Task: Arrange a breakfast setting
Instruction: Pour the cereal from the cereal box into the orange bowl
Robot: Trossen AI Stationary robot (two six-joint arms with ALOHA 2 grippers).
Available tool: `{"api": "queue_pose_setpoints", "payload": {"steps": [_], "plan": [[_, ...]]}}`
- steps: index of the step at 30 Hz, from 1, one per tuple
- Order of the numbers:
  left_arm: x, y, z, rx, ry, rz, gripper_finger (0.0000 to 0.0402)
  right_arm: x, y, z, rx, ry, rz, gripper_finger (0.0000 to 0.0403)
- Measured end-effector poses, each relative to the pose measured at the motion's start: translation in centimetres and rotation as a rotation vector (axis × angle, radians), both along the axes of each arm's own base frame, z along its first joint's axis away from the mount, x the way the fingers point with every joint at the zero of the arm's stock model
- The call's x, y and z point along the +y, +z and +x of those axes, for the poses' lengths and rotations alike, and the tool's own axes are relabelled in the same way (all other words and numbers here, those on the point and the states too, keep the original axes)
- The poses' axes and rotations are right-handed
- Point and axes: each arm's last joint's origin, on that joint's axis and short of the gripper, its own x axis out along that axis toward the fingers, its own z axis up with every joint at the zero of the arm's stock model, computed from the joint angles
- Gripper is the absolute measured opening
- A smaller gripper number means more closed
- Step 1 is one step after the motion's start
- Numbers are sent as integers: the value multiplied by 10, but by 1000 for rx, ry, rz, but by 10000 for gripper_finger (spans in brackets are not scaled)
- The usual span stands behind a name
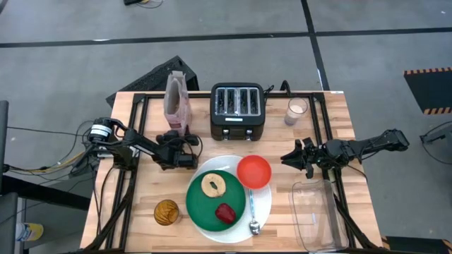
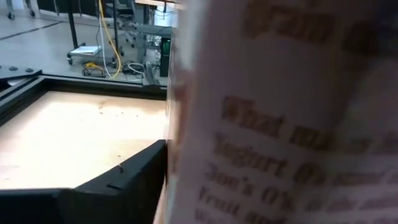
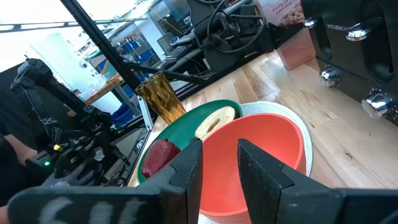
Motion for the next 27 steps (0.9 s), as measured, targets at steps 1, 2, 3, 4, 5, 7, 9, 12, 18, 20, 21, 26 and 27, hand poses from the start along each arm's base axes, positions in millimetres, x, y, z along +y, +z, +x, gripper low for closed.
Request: {"api": "queue_pose_setpoints", "payload": {"steps": [1,2,3,4,5,7,9,12,18,20,21,26,27], "plan": [[0,0,1,5,-4,0,252,0,0,0,0,0,0,123],[0,0,2,9,-7,0,241,0,0,0,0,0,0,123],[0,1,3,13,-10,1,231,0,0,0,0,0,0,123],[0,1,3,16,-12,1,222,0,0,0,0,0,0,123],[0,1,4,14,-14,1,214,0,0,0,0,0,0,123],[0,1,4,14,-14,0,204,0,0,0,0,0,0,123],[0,1,4,18,-16,-1,201,0,0,0,0,0,0,123],[0,1,4,55,-23,2,199,0,0,0,0,0,0,123],[0,2,3,60,-26,-1,198,0,0,0,0,0,0,123],[0,5,3,79,-35,-9,197,0,0,0,0,0,0,123],[0,7,3,90,-42,-18,197,0,0,0,0,0,0,123],[1,20,-1,91,-60,-67,197,0,0,0,0,0,0,123],[1,23,-2,90,-62,-74,197,0,0,0,0,0,0,123]]}}
